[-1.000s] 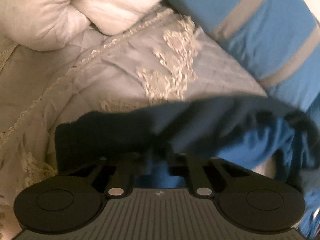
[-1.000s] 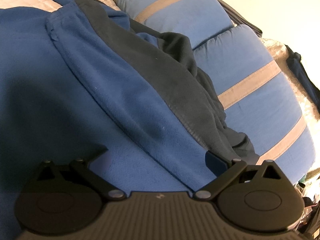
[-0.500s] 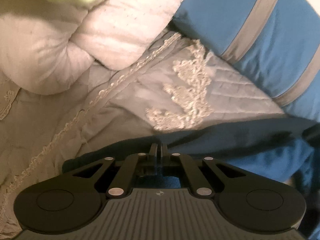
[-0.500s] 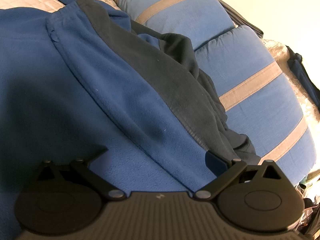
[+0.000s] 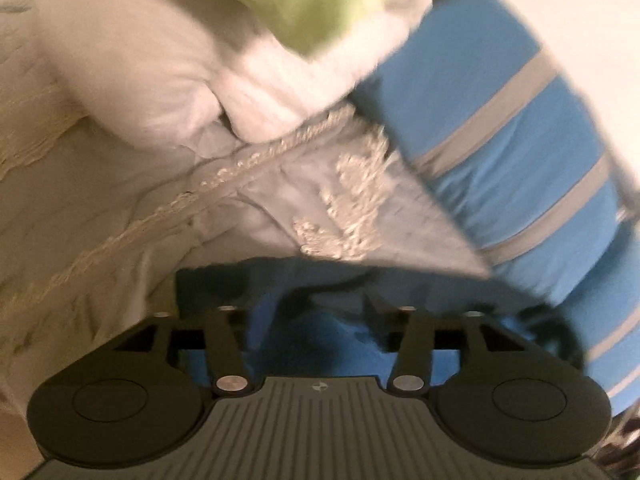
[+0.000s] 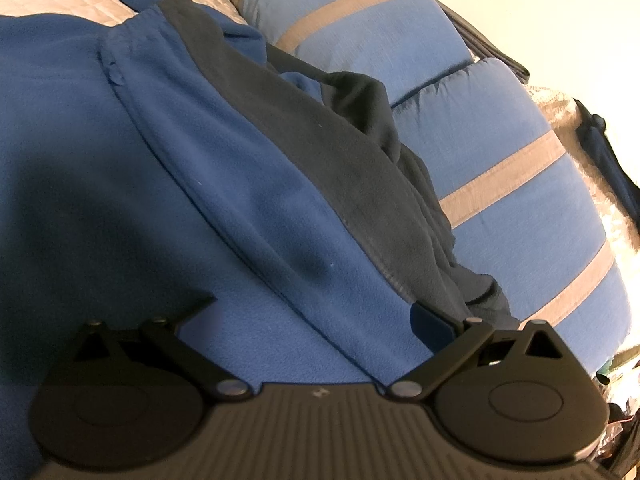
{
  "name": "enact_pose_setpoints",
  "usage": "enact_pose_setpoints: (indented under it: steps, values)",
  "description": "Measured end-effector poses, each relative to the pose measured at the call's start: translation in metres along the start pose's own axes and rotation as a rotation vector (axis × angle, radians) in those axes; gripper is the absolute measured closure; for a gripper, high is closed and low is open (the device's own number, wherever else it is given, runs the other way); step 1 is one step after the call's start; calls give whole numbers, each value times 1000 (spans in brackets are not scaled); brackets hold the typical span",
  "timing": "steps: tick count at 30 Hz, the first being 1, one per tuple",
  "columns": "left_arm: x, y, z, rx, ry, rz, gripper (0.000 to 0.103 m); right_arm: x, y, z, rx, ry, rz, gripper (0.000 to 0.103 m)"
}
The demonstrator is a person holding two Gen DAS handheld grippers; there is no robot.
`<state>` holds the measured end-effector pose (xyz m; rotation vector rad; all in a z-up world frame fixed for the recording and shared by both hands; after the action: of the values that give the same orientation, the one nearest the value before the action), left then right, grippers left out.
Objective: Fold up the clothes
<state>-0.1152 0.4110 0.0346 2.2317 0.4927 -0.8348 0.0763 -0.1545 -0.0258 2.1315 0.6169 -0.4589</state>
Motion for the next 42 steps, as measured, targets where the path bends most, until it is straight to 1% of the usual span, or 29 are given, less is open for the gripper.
enact_pose_setpoints:
  steps: [1,4,6,7,10,14,16,19,23,25,26,28,29,35,38,42]
  values:
    - [-12,-4,5,-33,8,25,47,0,-1,0,-3,1,-1,0]
    - [-35,-22,24,-181,-2,103,41,-1,-3,-2,-9,5,-4,0]
    - [-41,-37,36,-312,-20,149,38,0,-4,-2,-14,5,-3,0]
    - [-40,-45,43,-390,-39,183,38,0,-5,-2,-16,5,-3,0]
    - [-29,-61,62,-578,-107,269,38,0,-4,-2,-11,2,-2,0]
    - [-12,-68,70,-700,-135,297,38,0,-5,-2,-5,-2,5,0]
    - [-2,-66,67,-736,-140,329,38,-1,-6,-1,-6,-2,10,0]
    - [14,-65,64,-783,-157,329,38,-1,-6,-1,-6,-3,11,0]
    - [28,-74,68,-810,-193,243,38,-1,-6,-1,-7,-2,11,0]
    - [30,-83,79,-867,-193,207,39,-1,-6,-2,-10,-1,11,0]
    - [31,-85,82,-895,-183,226,39,-1,-6,-2,-11,-1,11,0]
    - [28,-90,88,-912,-181,249,40,-1,-7,-2,-14,0,11,0]
    - [26,-92,92,-920,-180,259,41,0,-7,-2,-15,0,12,0]
    - [19,-94,112,-920,-230,220,44,-1,-7,-2,-21,2,13,0]
    - [20,-93,109,-922,-230,217,43,-1,-7,-2,-20,2,13,0]
    - [24,-92,98,-938,-193,242,43,-1,-7,-2,-20,1,13,0]
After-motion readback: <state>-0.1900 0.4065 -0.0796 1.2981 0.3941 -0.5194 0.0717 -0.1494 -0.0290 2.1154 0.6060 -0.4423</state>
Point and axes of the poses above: each gripper's, at about its wrist camera, not at the fingertips, and x roughly the way its jaws point, y to its right, z to its underside, the point moved 8 cm from there along x, roughly the way its jaws point, and after that the axes turned 5 degrees about x, right-handed, at the moved point
